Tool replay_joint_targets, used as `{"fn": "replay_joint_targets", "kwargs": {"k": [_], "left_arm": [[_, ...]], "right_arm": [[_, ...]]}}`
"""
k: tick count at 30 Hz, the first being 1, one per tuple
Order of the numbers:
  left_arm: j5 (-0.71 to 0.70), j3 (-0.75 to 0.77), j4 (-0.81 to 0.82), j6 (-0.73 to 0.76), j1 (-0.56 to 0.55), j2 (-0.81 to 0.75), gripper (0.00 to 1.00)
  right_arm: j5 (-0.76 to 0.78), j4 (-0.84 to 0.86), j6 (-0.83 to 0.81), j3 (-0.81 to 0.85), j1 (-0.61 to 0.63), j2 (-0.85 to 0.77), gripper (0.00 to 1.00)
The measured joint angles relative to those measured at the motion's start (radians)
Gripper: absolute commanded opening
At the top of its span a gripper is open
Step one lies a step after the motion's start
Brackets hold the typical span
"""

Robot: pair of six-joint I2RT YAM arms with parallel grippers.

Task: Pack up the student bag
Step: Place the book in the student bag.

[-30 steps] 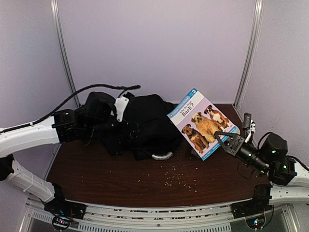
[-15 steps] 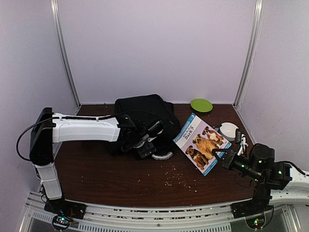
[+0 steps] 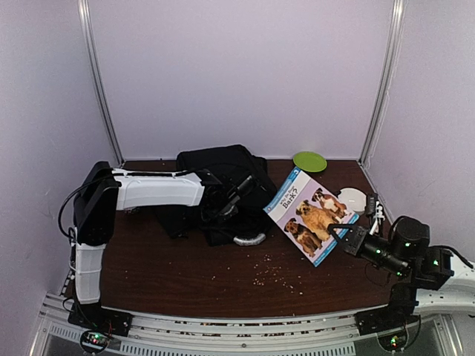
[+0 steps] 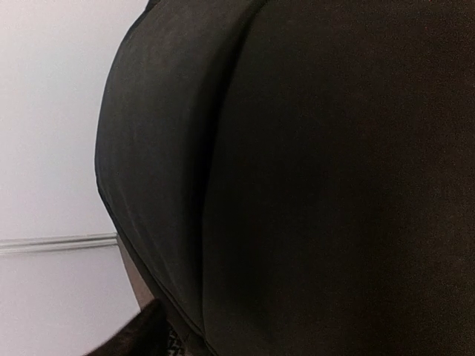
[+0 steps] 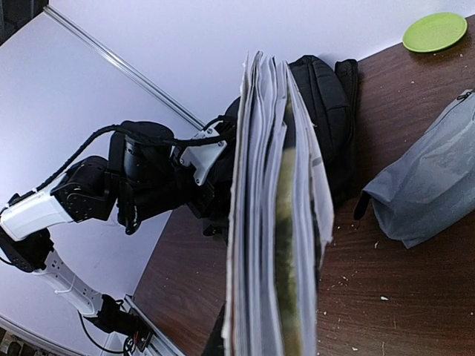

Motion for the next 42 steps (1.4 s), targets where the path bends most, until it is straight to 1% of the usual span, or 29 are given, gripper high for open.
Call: {"fn": "replay_joint_targets", "kwargs": {"k": [1, 2, 4, 5, 6, 8, 10, 13, 17, 21, 25, 28, 31, 33, 38, 42], "left_arm": [[0.001, 0.007, -0.002, -0.001, 0.002, 0.004, 0.48], [0.001, 0.010, -0.002, 0.000, 0.002, 0.005, 0.34], [0.008, 0.014, -0.003, -0.003, 0.001, 0.005, 0.15], [0.015, 0.020, -0.006, -0.008, -0.002, 0.005, 0.09], [0.021, 0.026, -0.009, -0.018, -0.005, 0.004, 0.06], [0.033, 0.036, -0.016, -0.028, -0.005, -0.006, 0.02], [0.055, 0.066, -0.034, -0.043, 0.001, -0.023, 0.00], [0.092, 0.146, -0.073, -0.079, 0.020, -0.045, 0.00], [0.162, 0.259, -0.138, -0.138, 0.038, -0.061, 0.00], [0.251, 0.296, -0.179, -0.199, 0.039, -0.069, 0.00], [0.309, 0.301, -0.195, -0.248, 0.040, -0.069, 0.00], [0.329, 0.301, -0.196, -0.280, 0.041, -0.069, 0.00], [0.340, 0.301, -0.196, -0.306, 0.042, -0.069, 0.00], [0.341, 0.301, -0.196, -0.321, 0.042, -0.069, 0.00], [0.340, 0.296, -0.189, -0.345, 0.042, -0.071, 0.00], [0.333, 0.272, -0.174, -0.357, 0.041, -0.084, 0.00]], "right_arm": [[0.000, -0.007, -0.002, 0.009, 0.000, -0.004, 0.00], [0.000, -0.018, -0.005, 0.020, 0.000, -0.007, 0.00], [-0.001, -0.040, -0.014, 0.049, 0.000, -0.015, 0.00], [-0.002, -0.047, -0.019, 0.061, 0.000, -0.018, 0.00], [-0.007, -0.051, -0.025, 0.073, 0.000, -0.021, 0.00], [-0.028, -0.053, -0.032, 0.091, 0.000, -0.021, 0.00], [-0.073, -0.050, -0.037, 0.096, 0.000, -0.013, 0.00], [-0.184, -0.039, -0.043, 0.096, -0.001, 0.014, 0.00], [-0.362, 0.029, -0.032, 0.082, -0.003, 0.109, 0.00], [-0.441, 0.089, 0.005, 0.016, 0.003, 0.153, 0.00], [-0.436, 0.206, 0.110, -0.063, 0.001, 0.201, 0.00], [-0.423, 0.344, 0.203, -0.119, -0.010, 0.293, 0.00], [-0.397, 0.447, 0.288, -0.133, -0.028, 0.408, 0.00], [-0.379, 0.524, 0.336, -0.140, -0.038, 0.454, 0.00], [-0.290, 0.736, 0.446, -0.170, -0.056, 0.536, 0.00], [-0.235, 0.854, 0.499, -0.173, -0.061, 0.585, 0.00]]}}
